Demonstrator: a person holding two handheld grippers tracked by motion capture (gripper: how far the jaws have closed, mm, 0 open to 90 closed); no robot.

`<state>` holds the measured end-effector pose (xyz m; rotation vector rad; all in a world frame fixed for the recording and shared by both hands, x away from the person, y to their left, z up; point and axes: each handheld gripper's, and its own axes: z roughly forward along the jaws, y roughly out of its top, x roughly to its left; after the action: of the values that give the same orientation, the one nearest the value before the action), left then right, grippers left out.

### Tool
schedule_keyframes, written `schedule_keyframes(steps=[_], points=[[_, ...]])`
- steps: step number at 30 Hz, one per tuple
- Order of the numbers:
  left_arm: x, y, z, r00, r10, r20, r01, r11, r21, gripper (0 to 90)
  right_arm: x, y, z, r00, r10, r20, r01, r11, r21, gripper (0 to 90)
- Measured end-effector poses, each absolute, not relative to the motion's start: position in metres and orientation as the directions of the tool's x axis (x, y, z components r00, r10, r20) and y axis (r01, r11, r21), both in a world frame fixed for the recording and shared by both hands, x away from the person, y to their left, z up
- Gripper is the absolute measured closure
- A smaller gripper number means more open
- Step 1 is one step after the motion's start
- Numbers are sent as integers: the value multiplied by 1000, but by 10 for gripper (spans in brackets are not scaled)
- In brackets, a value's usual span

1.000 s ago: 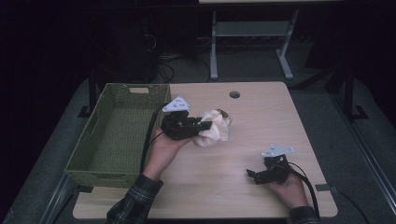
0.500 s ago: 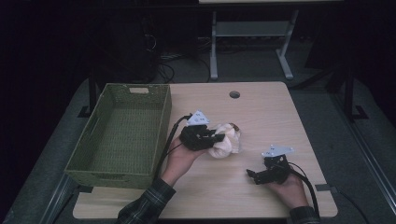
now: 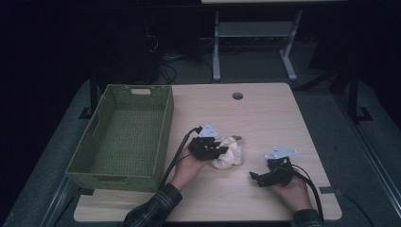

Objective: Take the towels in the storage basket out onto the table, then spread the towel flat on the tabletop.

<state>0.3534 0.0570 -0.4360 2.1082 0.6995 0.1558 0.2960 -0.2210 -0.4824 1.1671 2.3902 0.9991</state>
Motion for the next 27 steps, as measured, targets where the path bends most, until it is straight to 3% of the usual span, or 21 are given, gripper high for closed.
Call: schedule_keyframes(steps=[5, 8, 15, 17, 27], points=[[355, 64, -441, 831, 539, -139, 430, -463, 775, 497, 297, -221, -482, -629, 777, 37, 570, 428, 701, 19], [352, 70, -434, 826, 550, -124, 416, -446, 792, 440, 297, -220, -483, -630, 776, 37, 569, 429, 702, 19], [337, 79, -421, 839, 538, -74, 371, -468, 802, 432, 297, -220, -481, -631, 775, 40, 579, 436, 689, 36], [331, 78, -420, 841, 538, -57, 360, -477, 802, 437, 297, -221, -477, -643, 765, 31, 578, 459, 675, 135], [310, 74, -428, 864, 503, -26, 335, -536, 775, 499, 298, -215, -463, -697, 707, 124, 544, 408, 734, 362]])
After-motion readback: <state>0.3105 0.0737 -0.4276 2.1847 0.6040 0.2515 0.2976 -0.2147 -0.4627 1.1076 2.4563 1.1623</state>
